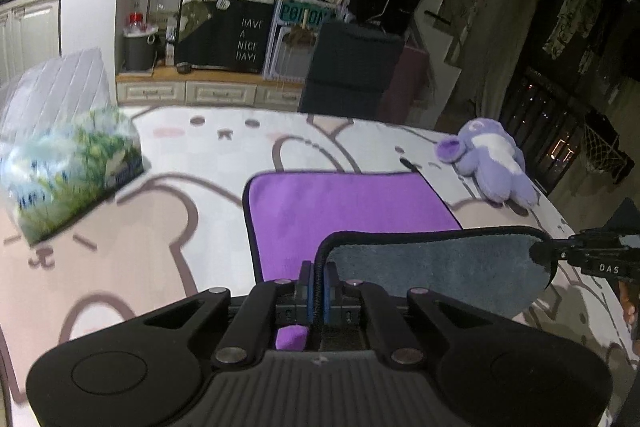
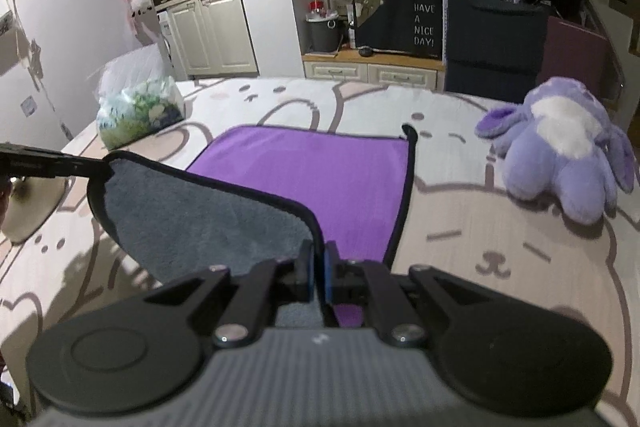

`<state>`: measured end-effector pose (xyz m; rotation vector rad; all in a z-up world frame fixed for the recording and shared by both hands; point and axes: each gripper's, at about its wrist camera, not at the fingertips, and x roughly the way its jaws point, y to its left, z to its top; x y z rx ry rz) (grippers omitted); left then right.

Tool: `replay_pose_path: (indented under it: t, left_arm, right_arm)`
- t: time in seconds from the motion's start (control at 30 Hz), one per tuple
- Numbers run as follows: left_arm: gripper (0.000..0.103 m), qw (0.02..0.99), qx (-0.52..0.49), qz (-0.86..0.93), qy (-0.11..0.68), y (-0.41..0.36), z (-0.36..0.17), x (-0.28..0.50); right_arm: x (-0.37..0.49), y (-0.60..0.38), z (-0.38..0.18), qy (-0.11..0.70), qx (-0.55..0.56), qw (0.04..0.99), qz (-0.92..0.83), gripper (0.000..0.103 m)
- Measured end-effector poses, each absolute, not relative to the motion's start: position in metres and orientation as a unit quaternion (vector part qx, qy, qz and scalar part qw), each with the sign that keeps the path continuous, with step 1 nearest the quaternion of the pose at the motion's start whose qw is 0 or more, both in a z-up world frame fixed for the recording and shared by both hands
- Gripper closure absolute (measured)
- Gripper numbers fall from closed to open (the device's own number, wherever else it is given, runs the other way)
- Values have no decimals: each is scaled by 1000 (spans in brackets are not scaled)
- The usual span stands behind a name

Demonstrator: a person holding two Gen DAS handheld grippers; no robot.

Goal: Fold towel

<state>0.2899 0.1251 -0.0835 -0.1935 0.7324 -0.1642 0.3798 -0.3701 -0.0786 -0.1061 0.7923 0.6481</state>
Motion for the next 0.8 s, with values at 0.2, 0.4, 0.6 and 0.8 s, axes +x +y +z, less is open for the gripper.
replay_pose_path:
  t: [0.2,0.4,0.6,0.8]
  left_arm:
    - [98,933,-85,-75,342,131,-76,320]
    - [98,935,-75,-68,339,135,-74,354]
    - [98,934,-72,-54,345,138,-81,387]
    - [98,932,-71,-46,352,140,-94,413]
  right_arm:
    - [413,-362,-69,366,-47,879,304,97]
    - [448,-349,-66,358,-51,883,299,97]
    - [477,-343,-69,355,-52,887,292,97]
    - [505,-334,-80,361,-52,888,281,97]
